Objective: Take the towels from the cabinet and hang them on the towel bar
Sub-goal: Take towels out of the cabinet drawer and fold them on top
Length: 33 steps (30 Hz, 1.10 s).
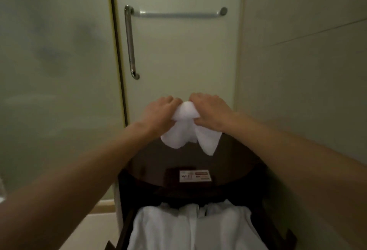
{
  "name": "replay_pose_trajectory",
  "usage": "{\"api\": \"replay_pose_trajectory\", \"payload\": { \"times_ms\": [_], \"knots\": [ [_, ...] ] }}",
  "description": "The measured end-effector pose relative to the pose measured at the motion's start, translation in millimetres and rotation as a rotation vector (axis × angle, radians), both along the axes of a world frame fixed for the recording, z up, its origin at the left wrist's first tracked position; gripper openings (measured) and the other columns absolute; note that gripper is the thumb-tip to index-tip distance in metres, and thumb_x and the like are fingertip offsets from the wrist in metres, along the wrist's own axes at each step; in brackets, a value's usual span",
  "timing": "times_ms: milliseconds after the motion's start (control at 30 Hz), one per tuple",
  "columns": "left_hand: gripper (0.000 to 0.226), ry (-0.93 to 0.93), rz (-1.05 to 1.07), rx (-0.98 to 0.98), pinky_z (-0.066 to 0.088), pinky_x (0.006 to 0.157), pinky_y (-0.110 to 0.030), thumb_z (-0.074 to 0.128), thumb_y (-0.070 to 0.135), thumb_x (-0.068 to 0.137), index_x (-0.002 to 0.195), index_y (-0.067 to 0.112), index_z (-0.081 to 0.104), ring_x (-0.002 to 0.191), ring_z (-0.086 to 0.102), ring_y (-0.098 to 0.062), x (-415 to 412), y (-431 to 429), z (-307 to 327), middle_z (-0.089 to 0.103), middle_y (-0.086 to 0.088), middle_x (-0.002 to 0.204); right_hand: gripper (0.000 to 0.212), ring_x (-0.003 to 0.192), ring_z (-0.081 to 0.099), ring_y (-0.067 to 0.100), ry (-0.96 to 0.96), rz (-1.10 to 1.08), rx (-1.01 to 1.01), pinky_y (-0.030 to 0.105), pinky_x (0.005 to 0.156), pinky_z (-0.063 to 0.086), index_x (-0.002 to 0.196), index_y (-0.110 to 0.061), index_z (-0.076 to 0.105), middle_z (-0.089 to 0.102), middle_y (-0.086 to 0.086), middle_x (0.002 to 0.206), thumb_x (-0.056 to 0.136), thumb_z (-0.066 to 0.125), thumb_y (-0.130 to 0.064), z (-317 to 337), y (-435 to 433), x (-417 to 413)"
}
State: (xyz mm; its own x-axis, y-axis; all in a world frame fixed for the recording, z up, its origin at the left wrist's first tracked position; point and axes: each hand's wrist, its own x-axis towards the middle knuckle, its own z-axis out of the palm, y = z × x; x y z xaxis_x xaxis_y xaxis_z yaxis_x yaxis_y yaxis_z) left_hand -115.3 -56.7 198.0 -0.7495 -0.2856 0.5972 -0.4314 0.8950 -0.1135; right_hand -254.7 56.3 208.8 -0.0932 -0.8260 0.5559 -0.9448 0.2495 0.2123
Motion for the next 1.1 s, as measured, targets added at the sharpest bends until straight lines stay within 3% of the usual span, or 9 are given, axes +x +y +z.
{"api": "replay_pose_trajectory", "payload": {
  "times_ms": [133,300,433,633,767,867,933,1000,1100],
  "knots": [
    [0.055,-0.236,0.118,-0.046,0.043,0.085,-0.041,0.061,0.018,0.081,0.131,0.013,0.038,0.114,0.046,-0.03,-8.0,1.6,-60.4,0.045,-0.01,0.125,0.04,0.099,0.057,0.032,0.217,-0.094,0.071,0.042,0.081,0.042,0.117,-0.01,0.049,0.056,0.011,0.113,0.081,0.063,-0.02,-60.3,-10.6,3.1],
    [0.062,-0.332,-0.05,0.066,0.041,0.093,-0.039,0.061,0.025,0.079,0.136,0.019,0.038,0.123,0.046,-0.025,9.4,-3.4,-114.9,0.045,-0.003,0.135,0.044,0.06,0.059,0.028,0.26,0.023,0.077,0.035,0.052,0.045,0.093,-0.013,0.055,0.061,0.007,0.077,0.056,0.078,-0.02,-140.0,1.7,3.2],
    [0.075,-0.349,-0.107,0.163,0.026,0.114,-0.033,0.058,0.028,0.08,0.148,0.024,0.026,0.141,0.029,-0.019,26.4,-4.6,-123.5,0.029,-0.001,0.155,0.044,0.073,0.06,0.029,0.184,0.072,0.123,0.039,0.059,0.05,0.101,-0.015,0.053,0.061,0.008,0.09,0.064,0.071,-0.029,-144.9,14.5,1.0],
    [0.078,-0.436,-0.073,0.155,0.02,0.117,-0.038,0.056,0.03,0.083,0.151,0.024,0.017,0.145,0.017,-0.019,28.9,5.5,-114.8,0.018,-0.004,0.159,0.049,0.099,0.054,0.027,0.097,0.077,0.253,0.042,0.085,0.046,0.12,-0.017,0.047,0.054,0.007,0.113,0.078,0.05,-0.042,-128.6,28.1,12.0],
    [0.078,-0.393,-0.033,0.123,0.016,0.117,-0.041,0.054,0.034,0.085,0.151,0.021,0.014,0.145,0.013,-0.026,36.8,19.3,-114.8,0.012,-0.011,0.158,0.051,0.111,0.052,0.031,0.066,0.171,0.134,0.04,0.091,0.044,0.121,-0.011,0.053,0.052,0.015,0.126,0.077,0.056,-0.037,-125.3,46.9,26.3],
    [0.057,-0.195,-0.162,0.014,0.033,0.107,-0.039,0.049,0.031,0.084,0.139,0.02,0.04,0.129,0.038,-0.025,59.6,35.1,-120.2,0.039,-0.01,0.143,0.035,0.1,0.054,0.02,-0.124,0.356,0.008,0.031,0.082,0.049,0.113,-0.015,0.059,0.055,0.006,0.115,0.081,0.062,-0.029,-131.0,72.5,39.4],
    [0.037,-0.107,-0.32,-0.006,0.047,0.088,-0.032,0.048,0.03,0.082,0.116,0.019,0.06,0.102,0.055,-0.017,73.9,48.8,-124.1,0.059,-0.002,0.114,0.023,0.09,0.054,0.01,-0.255,0.381,0.13,0.026,0.077,0.05,0.107,-0.021,0.061,0.054,-0.004,0.107,0.086,0.062,-0.031,-136.3,88.2,40.5],
    [0.024,-0.207,-0.383,0.134,0.052,0.076,-0.029,0.052,0.031,0.083,0.1,0.021,0.066,0.083,0.059,-0.008,83.4,59.3,-131.4,0.064,0.007,0.095,0.016,0.084,0.054,0.004,-0.274,0.34,0.317,0.024,0.075,0.05,0.103,-0.025,0.062,0.056,-0.009,0.101,0.088,0.061,-0.032,-143.1,98.9,36.4],
    [0.024,-0.489,-0.353,0.266,0.053,0.077,-0.028,0.059,0.039,0.086,0.103,0.025,0.068,0.084,0.061,-0.006,84.4,68.0,-149.9,0.067,0.008,0.098,0.02,0.08,0.053,0.002,-0.305,0.262,0.576,0.022,0.076,0.049,0.108,-0.025,0.064,0.059,-0.012,0.095,0.09,0.061,-0.034,-153.6,107.2,34.6]
  ]
}}
